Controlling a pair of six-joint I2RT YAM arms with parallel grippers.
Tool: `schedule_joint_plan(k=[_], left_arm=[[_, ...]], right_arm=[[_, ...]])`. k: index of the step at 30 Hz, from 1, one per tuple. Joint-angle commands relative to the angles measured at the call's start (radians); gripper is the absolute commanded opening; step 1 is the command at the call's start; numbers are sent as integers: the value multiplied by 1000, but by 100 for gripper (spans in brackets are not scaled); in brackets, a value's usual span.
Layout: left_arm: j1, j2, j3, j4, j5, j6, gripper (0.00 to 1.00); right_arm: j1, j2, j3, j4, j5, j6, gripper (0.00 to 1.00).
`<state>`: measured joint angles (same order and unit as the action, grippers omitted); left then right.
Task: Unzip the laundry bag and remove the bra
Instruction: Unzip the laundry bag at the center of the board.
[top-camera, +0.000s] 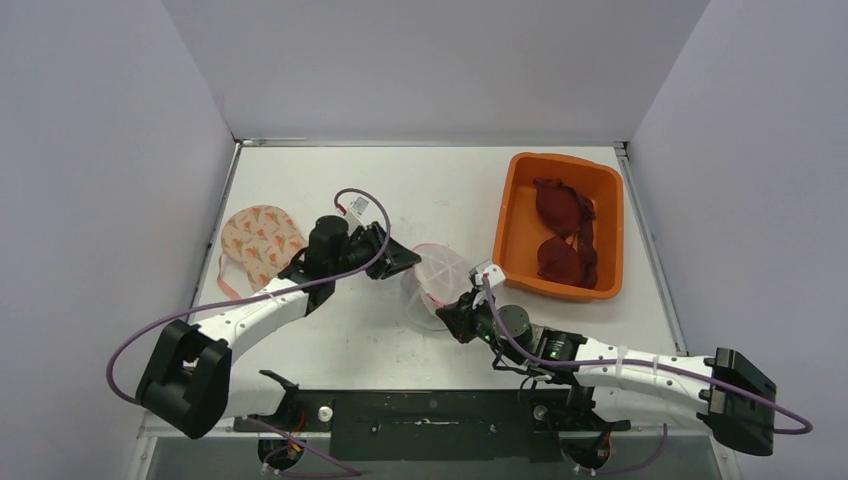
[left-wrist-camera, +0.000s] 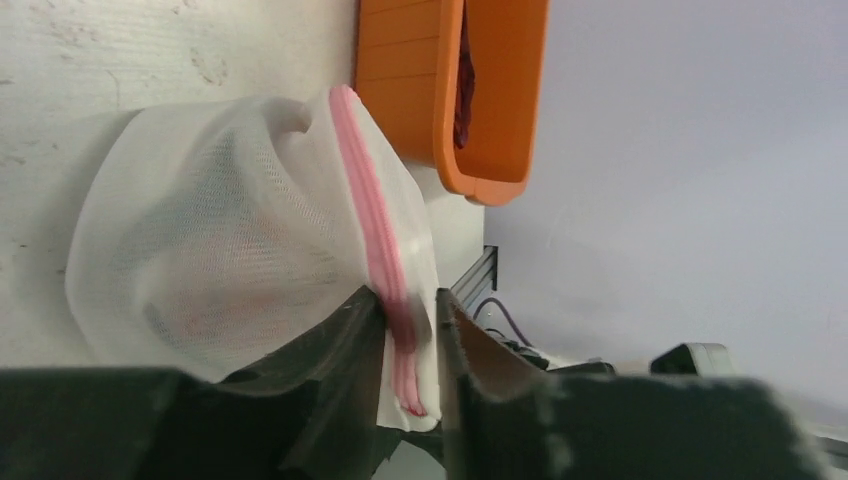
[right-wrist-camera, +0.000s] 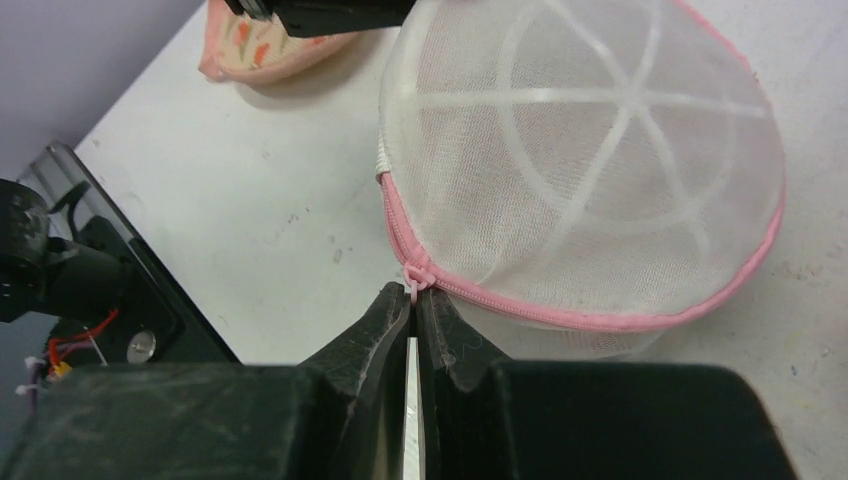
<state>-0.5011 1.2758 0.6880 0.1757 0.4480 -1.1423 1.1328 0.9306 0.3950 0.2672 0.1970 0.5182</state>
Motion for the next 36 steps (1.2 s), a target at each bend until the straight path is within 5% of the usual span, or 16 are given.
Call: schedule_joint_plan(k=[1, 4, 8, 12, 16, 23, 36], left_arm=[[-2, -38, -52, 218, 69, 34, 39], [-2, -130, -105, 125, -10, 53, 71], [-12, -293, -169, -78, -126, 58, 88], [-64, -456, -237, -257, -279, 5, 89], [-188, -535, -301, -191, -381, -102, 84], [-298, -459, -267, -130, -526, -164, 69], [-326, -371, -317, -5, -581, -261, 58]], right_arm=[[14, 31, -24, 68, 41, 12, 5], [18, 65, -30, 108, 40, 24, 5], [27, 104, -23, 141, 36, 31, 5], [39, 140, -4, 164, 32, 34, 5], [54, 183, 18, 180, 36, 30, 5], [63, 214, 56, 173, 52, 57, 5], [108, 248, 71, 208, 88, 77, 5]])
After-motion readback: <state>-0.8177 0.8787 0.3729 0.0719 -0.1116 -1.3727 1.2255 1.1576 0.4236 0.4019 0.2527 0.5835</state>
